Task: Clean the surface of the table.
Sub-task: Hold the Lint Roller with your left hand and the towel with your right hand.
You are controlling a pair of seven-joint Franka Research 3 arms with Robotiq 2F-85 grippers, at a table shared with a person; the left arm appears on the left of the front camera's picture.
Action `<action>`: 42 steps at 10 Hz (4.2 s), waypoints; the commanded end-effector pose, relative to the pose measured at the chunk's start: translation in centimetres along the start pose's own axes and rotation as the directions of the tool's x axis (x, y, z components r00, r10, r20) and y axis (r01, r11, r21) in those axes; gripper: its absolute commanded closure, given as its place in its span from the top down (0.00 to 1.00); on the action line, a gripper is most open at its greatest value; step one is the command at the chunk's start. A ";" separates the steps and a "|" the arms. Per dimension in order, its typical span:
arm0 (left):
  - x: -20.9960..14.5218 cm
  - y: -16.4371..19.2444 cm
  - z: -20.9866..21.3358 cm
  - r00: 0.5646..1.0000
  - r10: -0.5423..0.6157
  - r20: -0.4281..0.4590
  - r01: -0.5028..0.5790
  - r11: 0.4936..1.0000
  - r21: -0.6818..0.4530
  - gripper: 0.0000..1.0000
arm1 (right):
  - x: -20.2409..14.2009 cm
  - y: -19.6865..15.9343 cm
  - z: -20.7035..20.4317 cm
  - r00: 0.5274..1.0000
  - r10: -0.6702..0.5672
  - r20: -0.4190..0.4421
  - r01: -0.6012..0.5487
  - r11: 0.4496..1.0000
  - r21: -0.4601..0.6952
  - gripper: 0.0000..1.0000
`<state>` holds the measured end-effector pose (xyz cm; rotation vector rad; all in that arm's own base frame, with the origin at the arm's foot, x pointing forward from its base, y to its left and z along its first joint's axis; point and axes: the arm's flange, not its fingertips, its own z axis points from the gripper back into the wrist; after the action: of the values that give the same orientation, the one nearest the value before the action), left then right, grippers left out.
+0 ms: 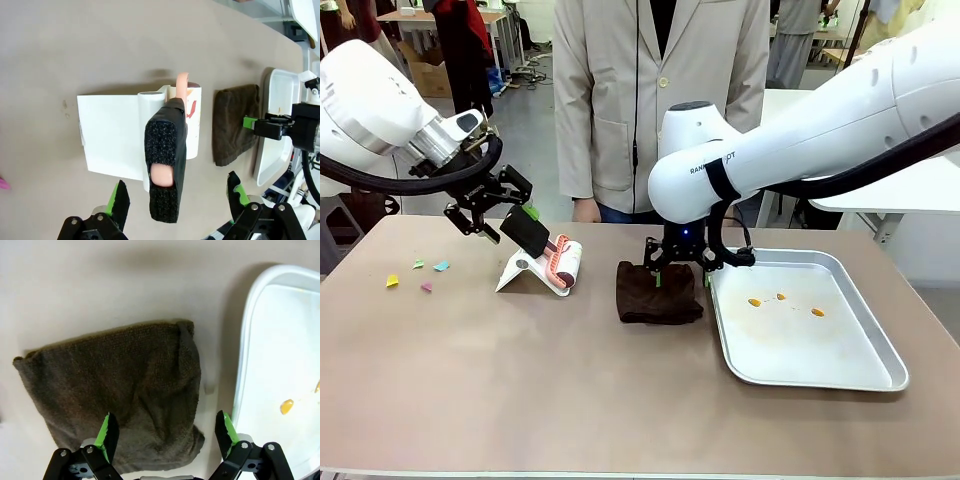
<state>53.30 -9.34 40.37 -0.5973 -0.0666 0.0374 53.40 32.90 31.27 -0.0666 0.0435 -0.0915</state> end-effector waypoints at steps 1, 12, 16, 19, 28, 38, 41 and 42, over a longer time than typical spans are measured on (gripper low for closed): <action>0.7 -0.1 -0.3 1.000 0.008 0.007 -0.008 1.000 -0.011 1.00 | 0.6 0.2 0.0 1.000 -0.008 0.001 0.008 1.000 0.027 1.00; 1.3 0.2 -0.9 0.997 0.007 0.082 -0.003 0.999 -0.052 0.00 | 0.8 0.3 -0.3 0.996 0.053 -0.077 -0.046 0.995 0.091 0.00; 1.3 0.5 -0.9 0.998 0.026 0.065 -0.023 0.999 -0.050 0.00 | 0.9 0.4 -0.5 0.993 0.063 -0.099 -0.054 0.994 0.099 0.02; 1.2 0.7 -0.9 0.998 0.036 0.060 -0.033 0.998 -0.055 0.00 | 0.9 0.5 -0.5 0.994 0.059 -0.094 -0.051 0.996 0.079 0.00; -2.0 -0.2 3.3 0.984 -0.042 0.171 0.078 0.976 -0.206 0.00 | -1.0 -3.9 2.6 0.973 0.227 -0.036 -0.176 0.838 0.516 0.00; -10.9 16.9 18.6 0.965 0.039 0.257 0.112 0.831 -0.546 0.00 | -8.5 -26.6 9.5 0.935 0.163 0.316 -0.330 0.066 0.942 0.00; -12.0 26.6 21.8 0.956 0.037 0.292 0.150 0.792 -0.592 0.00 | -10.5 -35.8 10.1 0.967 0.018 0.256 -0.256 0.082 0.963 0.00; -12.7 29.4 22.4 0.951 -0.017 0.307 0.227 0.714 -0.662 0.00 | -10.9 -39.3 9.0 0.970 -0.025 0.240 -0.235 0.122 0.964 0.00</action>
<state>37.51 24.78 42.25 -1.2504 -0.4043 0.0578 40.28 -2.67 43.85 1.3741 -0.2487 0.1053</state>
